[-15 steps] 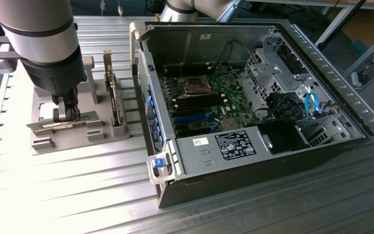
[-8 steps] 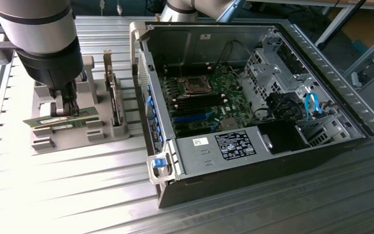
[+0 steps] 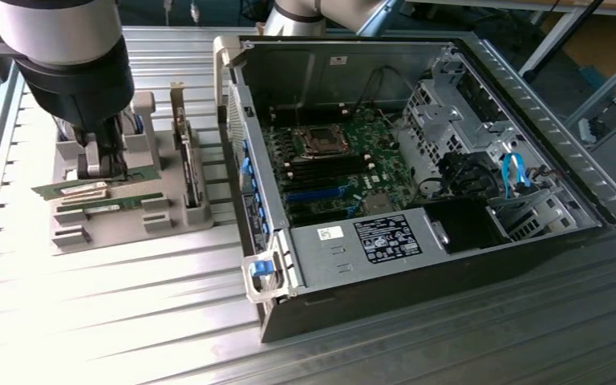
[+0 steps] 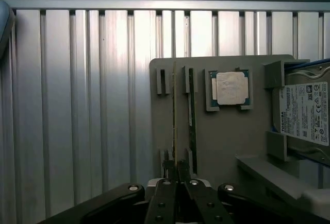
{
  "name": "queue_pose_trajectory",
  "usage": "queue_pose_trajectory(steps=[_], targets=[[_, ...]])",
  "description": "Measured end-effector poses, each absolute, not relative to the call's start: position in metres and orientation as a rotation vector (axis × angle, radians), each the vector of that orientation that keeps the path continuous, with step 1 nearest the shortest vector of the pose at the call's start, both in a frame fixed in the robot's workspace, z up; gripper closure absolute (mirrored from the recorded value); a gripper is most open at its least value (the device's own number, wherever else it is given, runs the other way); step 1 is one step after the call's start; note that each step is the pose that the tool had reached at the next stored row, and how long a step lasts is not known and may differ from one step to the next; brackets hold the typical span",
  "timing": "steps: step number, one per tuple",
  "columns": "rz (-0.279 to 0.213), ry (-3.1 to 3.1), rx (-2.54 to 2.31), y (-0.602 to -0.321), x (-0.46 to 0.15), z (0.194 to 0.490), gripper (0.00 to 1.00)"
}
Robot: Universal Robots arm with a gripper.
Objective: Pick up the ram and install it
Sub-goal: 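Pick up the ram and move it above insertion slot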
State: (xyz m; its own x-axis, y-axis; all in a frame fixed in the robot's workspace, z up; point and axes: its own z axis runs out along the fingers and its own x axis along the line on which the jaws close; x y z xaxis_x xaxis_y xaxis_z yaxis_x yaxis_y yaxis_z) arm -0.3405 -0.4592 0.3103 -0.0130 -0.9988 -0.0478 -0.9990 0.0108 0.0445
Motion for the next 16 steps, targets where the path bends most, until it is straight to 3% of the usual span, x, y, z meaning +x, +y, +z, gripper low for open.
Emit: queue_pose_trajectory(steps=[16], targets=[[0.102, 2.231, -2.205, -0.459, -0.337, 0.351, 0.88]])
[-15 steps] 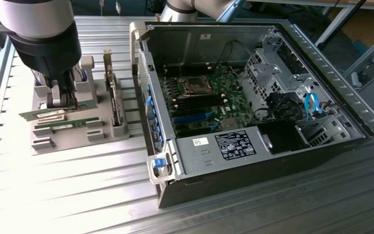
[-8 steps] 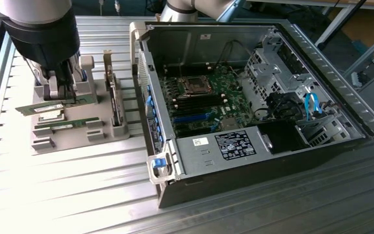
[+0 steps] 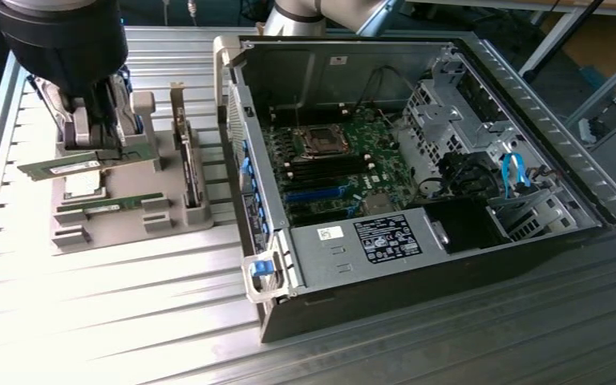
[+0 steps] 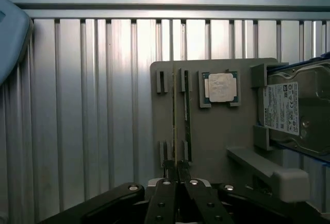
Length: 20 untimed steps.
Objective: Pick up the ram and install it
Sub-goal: 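Pick up the ram and move it above insertion slot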
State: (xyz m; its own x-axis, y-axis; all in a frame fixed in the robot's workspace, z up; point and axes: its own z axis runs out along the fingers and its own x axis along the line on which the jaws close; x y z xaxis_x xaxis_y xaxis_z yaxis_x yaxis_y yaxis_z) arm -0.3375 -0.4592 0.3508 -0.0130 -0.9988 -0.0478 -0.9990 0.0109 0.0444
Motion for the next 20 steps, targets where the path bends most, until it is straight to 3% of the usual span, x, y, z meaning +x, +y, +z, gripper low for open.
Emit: queue_pose_trajectory(steps=[20], targets=[[0.112, 2.234, -2.208, -0.459, -0.335, 0.377, 0.88]])
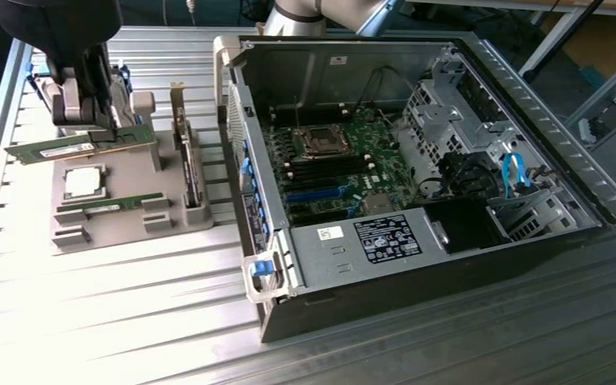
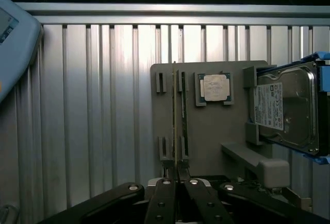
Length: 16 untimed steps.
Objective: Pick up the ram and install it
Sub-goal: 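Pick up the ram and move it above insertion slot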
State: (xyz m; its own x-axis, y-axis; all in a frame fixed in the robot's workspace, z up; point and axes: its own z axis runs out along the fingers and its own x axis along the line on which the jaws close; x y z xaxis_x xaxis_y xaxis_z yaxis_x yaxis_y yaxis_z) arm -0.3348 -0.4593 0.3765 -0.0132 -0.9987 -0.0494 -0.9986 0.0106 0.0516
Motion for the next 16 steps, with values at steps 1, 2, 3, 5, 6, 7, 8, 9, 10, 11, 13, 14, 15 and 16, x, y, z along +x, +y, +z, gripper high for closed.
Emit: queue_pose_trajectory(steps=[1, 2, 3, 5, 6, 7, 8, 9, 10, 11, 13, 14, 15, 16], targets=[[-0.119, -2.230, 2.203, -0.459, -0.334, 0.376, 0.88], [-0.124, -2.227, 2.200, -0.459, -0.333, 0.376, 0.88], [-0.130, -2.224, 2.197, -0.459, -0.332, 0.376, 0.88], [-0.150, -2.215, 2.186, -0.459, -0.329, 0.376, 0.88], [-0.158, -2.211, 2.182, -0.459, -0.328, 0.376, 0.88], [-0.168, -2.206, 2.176, -0.459, -0.326, 0.376, 0.88], [-0.177, -2.201, 2.172, -0.459, -0.324, 0.376, 0.88], [-0.186, -2.197, 2.167, -0.459, -0.323, 0.376, 0.88], [-0.194, -2.193, 2.162, -0.459, -0.321, 0.376, 0.88], [-0.201, -2.189, 2.159, -0.459, -0.320, 0.376, 0.88], [-0.214, -2.183, 2.151, -0.459, -0.318, 0.376, 0.88], [-0.219, -2.180, 2.148, -0.459, -0.317, 0.376, 0.88], [-0.223, -2.178, 2.146, -0.459, -0.316, 0.376, 0.88], [-0.227, -2.176, 2.144, -0.459, -0.316, 0.376, 0.88]])
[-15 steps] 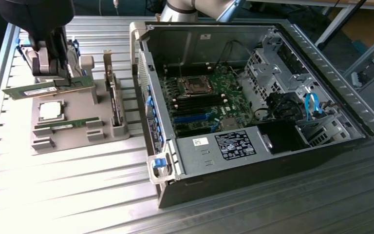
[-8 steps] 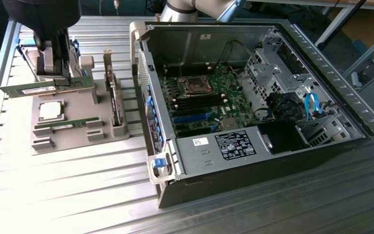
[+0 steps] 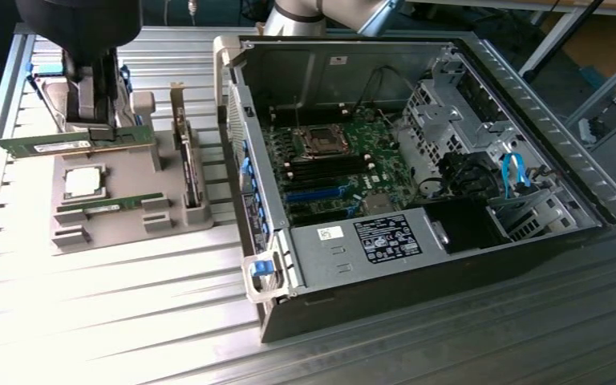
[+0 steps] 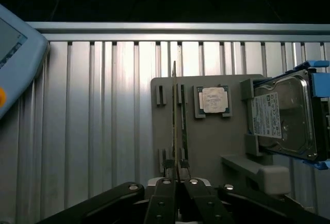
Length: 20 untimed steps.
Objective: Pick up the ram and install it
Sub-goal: 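Pick up the ram and move it above insertion slot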
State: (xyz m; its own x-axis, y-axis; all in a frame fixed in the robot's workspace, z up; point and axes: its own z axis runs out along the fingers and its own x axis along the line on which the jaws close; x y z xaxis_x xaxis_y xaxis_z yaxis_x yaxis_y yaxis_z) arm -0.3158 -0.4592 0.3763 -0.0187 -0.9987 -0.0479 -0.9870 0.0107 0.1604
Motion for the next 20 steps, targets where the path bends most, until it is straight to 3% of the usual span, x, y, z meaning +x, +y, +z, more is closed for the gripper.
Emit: queue_pose_trajectory(steps=[4, 20], targets=[[-0.248, -2.165, 2.132, -0.459, -0.312, 0.376, 0.88], [-0.257, -2.161, 2.128, -0.459, -0.267, 0.376, 0.88]])
